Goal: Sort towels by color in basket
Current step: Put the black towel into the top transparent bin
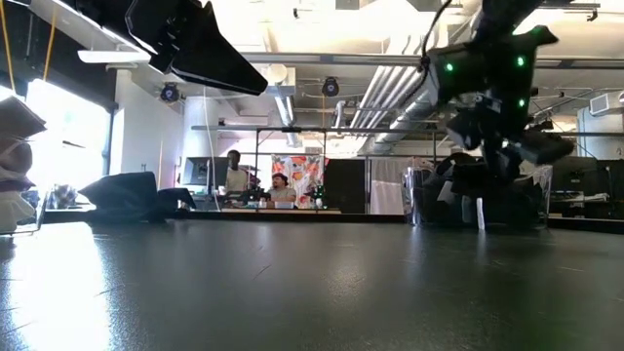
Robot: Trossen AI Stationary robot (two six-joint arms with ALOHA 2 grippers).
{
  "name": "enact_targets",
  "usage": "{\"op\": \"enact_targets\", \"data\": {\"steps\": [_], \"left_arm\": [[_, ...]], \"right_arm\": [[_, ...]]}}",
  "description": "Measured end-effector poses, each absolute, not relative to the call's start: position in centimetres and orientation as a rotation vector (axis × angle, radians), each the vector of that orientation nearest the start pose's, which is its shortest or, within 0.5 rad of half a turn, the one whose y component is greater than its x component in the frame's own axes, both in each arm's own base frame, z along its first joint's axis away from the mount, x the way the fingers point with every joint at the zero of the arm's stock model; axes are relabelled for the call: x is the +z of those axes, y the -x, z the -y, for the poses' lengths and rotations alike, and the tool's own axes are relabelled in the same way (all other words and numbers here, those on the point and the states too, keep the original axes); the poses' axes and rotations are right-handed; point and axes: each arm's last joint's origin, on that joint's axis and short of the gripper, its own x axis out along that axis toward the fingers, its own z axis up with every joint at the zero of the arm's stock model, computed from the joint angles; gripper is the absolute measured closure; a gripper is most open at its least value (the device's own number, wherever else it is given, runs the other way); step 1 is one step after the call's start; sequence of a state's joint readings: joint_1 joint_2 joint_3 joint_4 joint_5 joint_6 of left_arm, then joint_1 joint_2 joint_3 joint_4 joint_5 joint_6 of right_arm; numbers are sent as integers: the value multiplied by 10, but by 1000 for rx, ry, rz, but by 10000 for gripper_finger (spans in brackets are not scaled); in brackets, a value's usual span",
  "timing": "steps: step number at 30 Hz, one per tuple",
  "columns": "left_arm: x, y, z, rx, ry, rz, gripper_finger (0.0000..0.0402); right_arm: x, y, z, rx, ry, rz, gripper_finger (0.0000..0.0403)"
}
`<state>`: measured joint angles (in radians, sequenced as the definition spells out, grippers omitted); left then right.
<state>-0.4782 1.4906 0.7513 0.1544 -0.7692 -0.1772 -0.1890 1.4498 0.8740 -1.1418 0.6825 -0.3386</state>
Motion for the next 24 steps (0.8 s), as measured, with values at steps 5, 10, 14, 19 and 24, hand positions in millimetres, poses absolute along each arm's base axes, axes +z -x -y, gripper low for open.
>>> {"op": "enact_targets", "data": {"steps": [5,10,14,19,24], "left_arm": [[197,-271,117,322,-175,-448,241],[197,-271,117,322,-175,-447,241],[197,-271,117,322,-174,-446,241],[198,-271,117,324,-163,-441,241],[197,-271,117,324,-165,-443,241]], "right_arm": [[179,-198,63,-436,783,-1843,263],[181,-199,73,-589,770,-1804,316],[203,-212,79,-626,686,-1713,390],[240,-218,101,-632,445,-1564,386],[262,-200,142,-766,167,-1429,398]]}}
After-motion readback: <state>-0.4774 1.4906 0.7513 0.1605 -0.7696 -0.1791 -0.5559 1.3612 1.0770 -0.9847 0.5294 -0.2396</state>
